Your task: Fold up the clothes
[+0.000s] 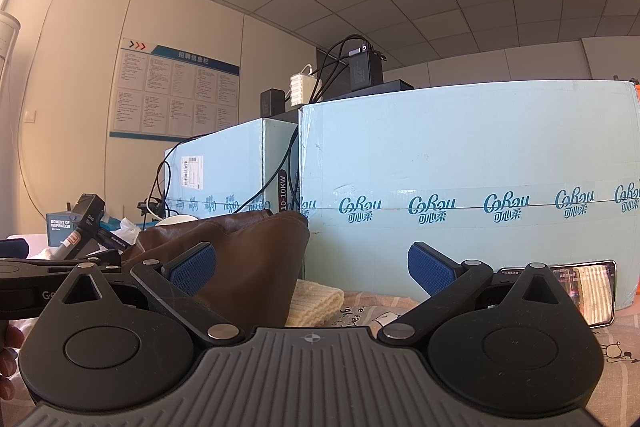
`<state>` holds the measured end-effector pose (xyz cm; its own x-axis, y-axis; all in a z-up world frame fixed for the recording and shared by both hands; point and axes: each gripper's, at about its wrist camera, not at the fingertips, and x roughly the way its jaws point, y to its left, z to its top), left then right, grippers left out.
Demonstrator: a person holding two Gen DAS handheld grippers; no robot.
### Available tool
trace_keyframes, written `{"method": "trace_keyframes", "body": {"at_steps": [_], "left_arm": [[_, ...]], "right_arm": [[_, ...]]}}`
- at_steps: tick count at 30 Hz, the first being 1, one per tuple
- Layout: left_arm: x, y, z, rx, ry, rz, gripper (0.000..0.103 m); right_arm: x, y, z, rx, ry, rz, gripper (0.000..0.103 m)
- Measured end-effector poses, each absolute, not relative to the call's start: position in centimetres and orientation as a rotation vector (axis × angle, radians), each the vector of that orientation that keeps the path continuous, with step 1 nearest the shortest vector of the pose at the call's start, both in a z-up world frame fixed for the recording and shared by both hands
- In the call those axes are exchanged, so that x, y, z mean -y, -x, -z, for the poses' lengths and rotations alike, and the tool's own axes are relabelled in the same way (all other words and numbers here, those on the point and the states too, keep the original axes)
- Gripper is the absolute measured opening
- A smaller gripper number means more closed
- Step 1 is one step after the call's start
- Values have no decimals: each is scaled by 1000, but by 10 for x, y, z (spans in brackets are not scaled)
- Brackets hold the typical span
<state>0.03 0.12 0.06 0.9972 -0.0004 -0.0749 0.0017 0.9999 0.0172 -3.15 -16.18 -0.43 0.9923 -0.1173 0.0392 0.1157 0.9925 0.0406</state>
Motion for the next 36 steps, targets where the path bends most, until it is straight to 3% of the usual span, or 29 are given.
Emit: {"method": "trace_keyframes", "body": {"at_steps": [36], "left_arm": [[-2, 3, -1, -60, -13, 2, 103]], "right_arm": [[162, 35, 5, 66, -52, 116, 103]]}}
